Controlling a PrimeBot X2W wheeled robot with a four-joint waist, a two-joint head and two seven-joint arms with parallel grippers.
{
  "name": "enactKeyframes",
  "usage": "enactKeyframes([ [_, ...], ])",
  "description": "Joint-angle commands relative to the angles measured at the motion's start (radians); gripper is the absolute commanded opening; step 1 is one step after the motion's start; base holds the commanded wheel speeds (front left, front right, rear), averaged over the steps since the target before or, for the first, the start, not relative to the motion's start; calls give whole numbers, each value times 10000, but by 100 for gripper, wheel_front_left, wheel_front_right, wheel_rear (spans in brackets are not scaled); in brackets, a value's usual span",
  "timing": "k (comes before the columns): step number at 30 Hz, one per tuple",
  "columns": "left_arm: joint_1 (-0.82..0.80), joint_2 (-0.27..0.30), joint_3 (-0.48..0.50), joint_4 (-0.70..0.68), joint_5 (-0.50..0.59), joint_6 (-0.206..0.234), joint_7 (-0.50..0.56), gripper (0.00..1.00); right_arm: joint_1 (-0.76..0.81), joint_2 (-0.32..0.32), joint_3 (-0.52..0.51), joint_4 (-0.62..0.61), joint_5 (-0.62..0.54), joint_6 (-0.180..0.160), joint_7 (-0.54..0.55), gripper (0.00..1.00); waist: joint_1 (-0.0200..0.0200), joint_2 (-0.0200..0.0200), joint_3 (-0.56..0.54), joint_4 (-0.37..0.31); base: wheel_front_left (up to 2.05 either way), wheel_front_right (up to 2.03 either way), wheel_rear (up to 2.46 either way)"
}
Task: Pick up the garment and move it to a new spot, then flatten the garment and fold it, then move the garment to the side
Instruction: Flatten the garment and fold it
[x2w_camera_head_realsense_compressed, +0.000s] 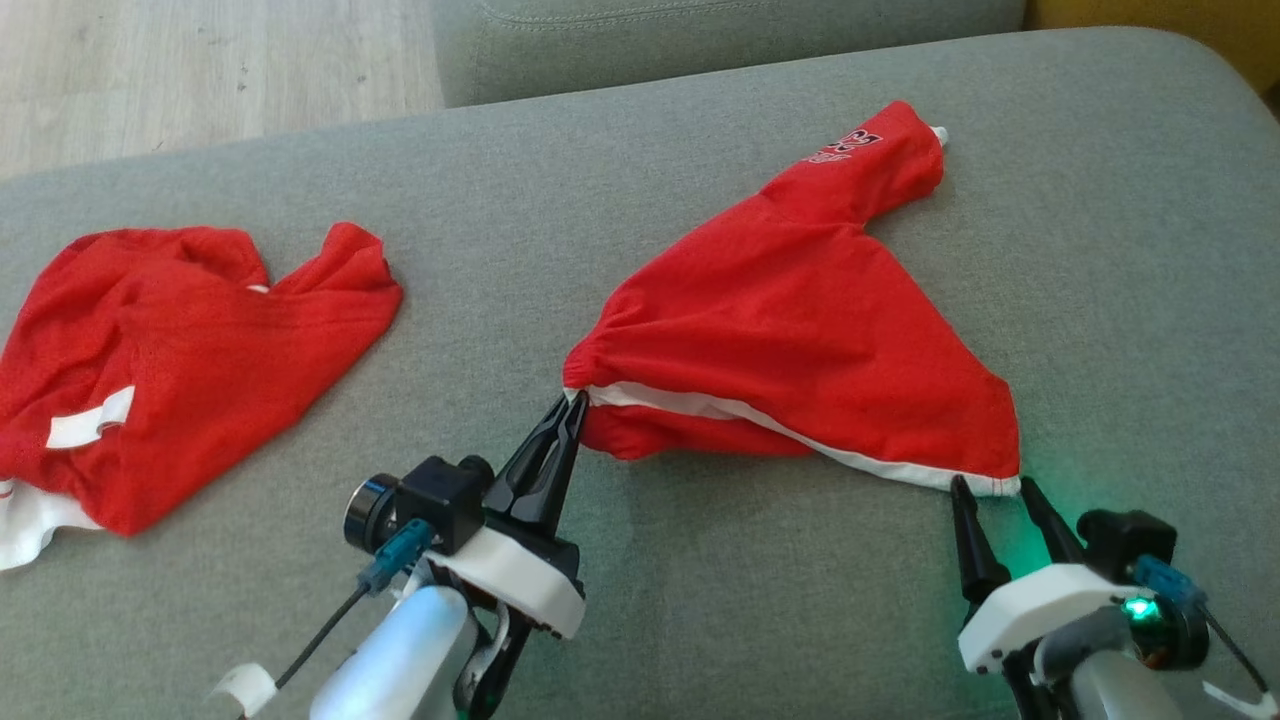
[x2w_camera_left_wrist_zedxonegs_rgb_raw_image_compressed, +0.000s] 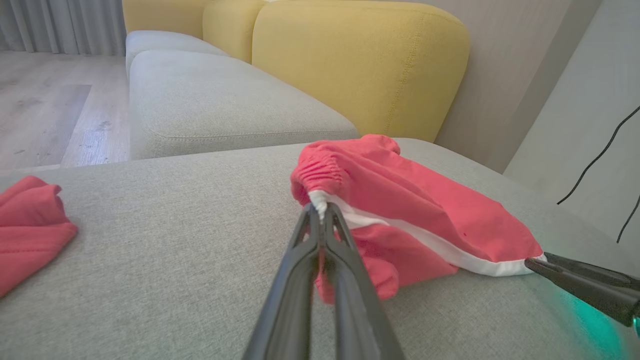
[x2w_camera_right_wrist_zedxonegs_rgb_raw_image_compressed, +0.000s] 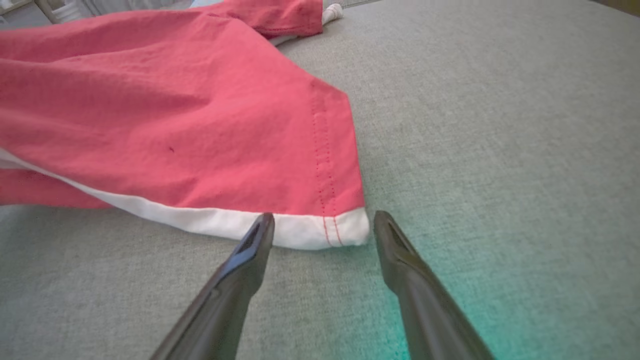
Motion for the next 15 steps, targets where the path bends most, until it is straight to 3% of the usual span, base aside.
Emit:
enactKeyframes([
  [1,-120,30,445,-230,96,-59,-125,0,-363,-35,271,-222,-84,-9,-133,100,0,0,1,4,0,0,0],
  [7,-127,-28,523,-146,169,-109,-125,0,-464,-35,278,-145,-160,-9,-188,97,0,0,41,18,0,0,0],
  [8,-129,-39,532,-132,180,-119,-125,0,-475,-35,271,-135,-166,-9,-183,84,0,0,49,25,0,0,0],
  [10,-141,-55,552,-105,200,-137,-125,0,-499,-35,265,-120,-183,-9,-164,36,0,0,70,37,0,0,0],
  [11,-149,-59,566,-91,209,-145,-125,0,-515,-35,270,-113,-197,-9,-151,5,0,0,81,41,0,0,0],
  [12,-155,-60,581,-77,218,-153,-125,0,-530,-35,281,-110,-228,-9,-142,0,0,0,88,44,0,0,0],
  [15,-171,-49,663,-41,242,-151,-125,0,-577,-35,259,-128,-321,-9,-150,0,0,0,103,47,0,0,0],
])
